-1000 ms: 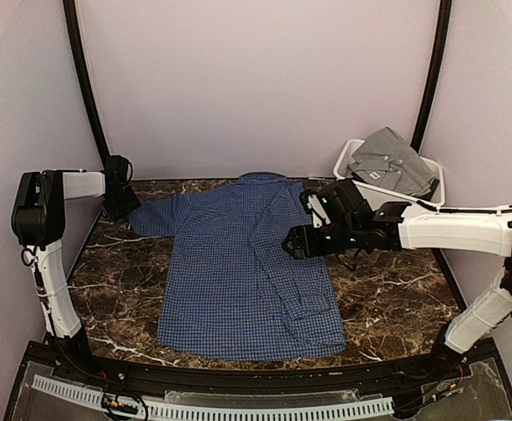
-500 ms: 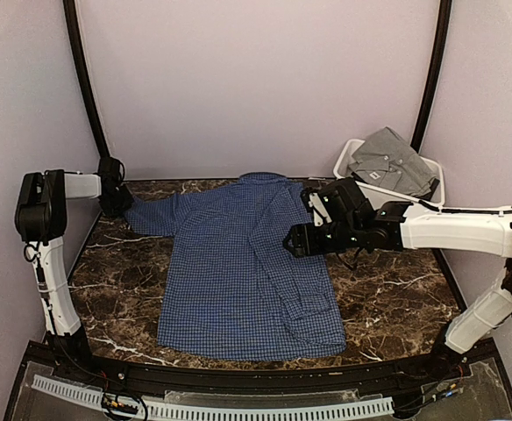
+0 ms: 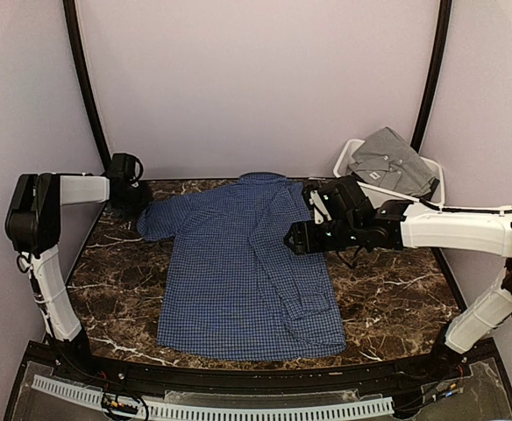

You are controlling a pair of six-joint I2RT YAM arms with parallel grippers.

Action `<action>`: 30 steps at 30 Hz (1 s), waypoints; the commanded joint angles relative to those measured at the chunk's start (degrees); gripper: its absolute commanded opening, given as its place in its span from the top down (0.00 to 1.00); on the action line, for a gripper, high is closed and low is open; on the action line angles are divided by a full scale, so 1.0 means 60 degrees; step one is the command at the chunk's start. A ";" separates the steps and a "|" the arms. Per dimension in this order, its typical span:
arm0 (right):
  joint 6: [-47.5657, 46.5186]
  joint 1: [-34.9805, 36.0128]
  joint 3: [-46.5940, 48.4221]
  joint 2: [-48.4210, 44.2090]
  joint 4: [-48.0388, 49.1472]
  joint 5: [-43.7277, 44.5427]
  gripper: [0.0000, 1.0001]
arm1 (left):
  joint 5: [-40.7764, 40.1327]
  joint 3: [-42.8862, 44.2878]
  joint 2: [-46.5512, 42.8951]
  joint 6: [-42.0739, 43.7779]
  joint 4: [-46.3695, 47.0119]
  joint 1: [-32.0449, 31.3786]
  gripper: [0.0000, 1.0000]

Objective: Fold and stack the long sleeve shirts
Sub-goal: Adjust the sleeve of the 1/3-folded shirt.

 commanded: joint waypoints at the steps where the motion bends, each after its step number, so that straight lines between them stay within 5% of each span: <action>1: 0.0094 0.0007 0.0177 -0.0162 0.0094 0.0369 0.25 | 0.0229 -0.1362 -0.1576 0.0020 0.0409 -0.1464 1.00; 3: 0.0096 -0.0002 0.0147 -0.0133 0.0102 0.0412 0.25 | 0.0124 -0.2021 -0.1930 0.0027 0.0630 -0.2197 0.99; 6: 0.0081 -0.0041 0.0166 -0.0050 0.0091 0.0411 0.25 | 0.0069 -0.2547 -0.2084 0.0035 0.0522 -0.3044 0.82; 10: -0.0033 -0.0081 0.0345 0.0099 0.0002 0.0413 0.25 | -0.0081 -0.2776 -0.2442 0.0248 0.0203 -0.3217 0.57; 13: -0.0067 -0.0097 0.0478 0.0216 -0.0017 0.0426 0.25 | -0.0190 -0.2603 -0.2853 0.0471 -0.0156 -0.3220 0.47; 21: -0.0094 -0.0100 0.0683 0.0504 0.0024 0.0256 0.25 | -0.0955 -0.2546 -0.3755 -0.0295 -0.0856 -0.2851 0.46; 30: -0.0157 -0.0098 0.0696 0.0520 0.0100 0.0108 0.25 | 0.0646 -0.2422 -0.2961 -0.2330 -0.0797 -0.0939 0.39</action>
